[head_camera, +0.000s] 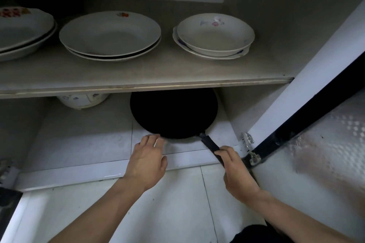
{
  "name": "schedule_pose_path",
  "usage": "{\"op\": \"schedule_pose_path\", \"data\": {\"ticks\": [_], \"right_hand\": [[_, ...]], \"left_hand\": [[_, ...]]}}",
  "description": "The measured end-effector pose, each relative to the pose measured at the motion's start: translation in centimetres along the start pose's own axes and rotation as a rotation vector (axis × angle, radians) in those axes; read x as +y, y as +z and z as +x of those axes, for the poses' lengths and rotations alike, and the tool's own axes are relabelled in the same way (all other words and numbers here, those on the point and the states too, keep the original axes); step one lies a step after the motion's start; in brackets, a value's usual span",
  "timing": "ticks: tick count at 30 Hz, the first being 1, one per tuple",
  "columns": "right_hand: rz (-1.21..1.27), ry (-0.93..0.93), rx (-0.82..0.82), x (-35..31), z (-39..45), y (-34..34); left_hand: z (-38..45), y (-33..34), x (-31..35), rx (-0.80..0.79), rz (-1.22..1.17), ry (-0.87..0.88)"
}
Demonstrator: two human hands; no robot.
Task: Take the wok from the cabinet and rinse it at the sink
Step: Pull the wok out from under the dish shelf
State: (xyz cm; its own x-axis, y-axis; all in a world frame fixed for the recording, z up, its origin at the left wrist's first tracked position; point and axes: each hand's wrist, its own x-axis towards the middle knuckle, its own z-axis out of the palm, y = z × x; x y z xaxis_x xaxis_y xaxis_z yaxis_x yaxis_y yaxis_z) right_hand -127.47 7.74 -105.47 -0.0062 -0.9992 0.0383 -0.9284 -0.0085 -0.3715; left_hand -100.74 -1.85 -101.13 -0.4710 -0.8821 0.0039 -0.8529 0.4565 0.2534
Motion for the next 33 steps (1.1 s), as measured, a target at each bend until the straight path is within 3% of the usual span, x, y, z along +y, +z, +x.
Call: {"op": "schedule_pose_path", "data": {"ticks": [9,17,33], "right_hand": [[-0.041,-0.007,0.037,0.8,0.8,-0.1],[-0.011,-0.029,0.067,0.8,1.7,0.8],[0.045,-0.075,0.044,1.3,0.1,-0.3]], "left_hand": [[1.7,1.4,-1.9,0.106,0.090,0.050],[3.2,2.8,-3.0,0.114,0.237,-0.015],[-0.5,1.6,-2.9,0.079,0.397,0.301]]}}
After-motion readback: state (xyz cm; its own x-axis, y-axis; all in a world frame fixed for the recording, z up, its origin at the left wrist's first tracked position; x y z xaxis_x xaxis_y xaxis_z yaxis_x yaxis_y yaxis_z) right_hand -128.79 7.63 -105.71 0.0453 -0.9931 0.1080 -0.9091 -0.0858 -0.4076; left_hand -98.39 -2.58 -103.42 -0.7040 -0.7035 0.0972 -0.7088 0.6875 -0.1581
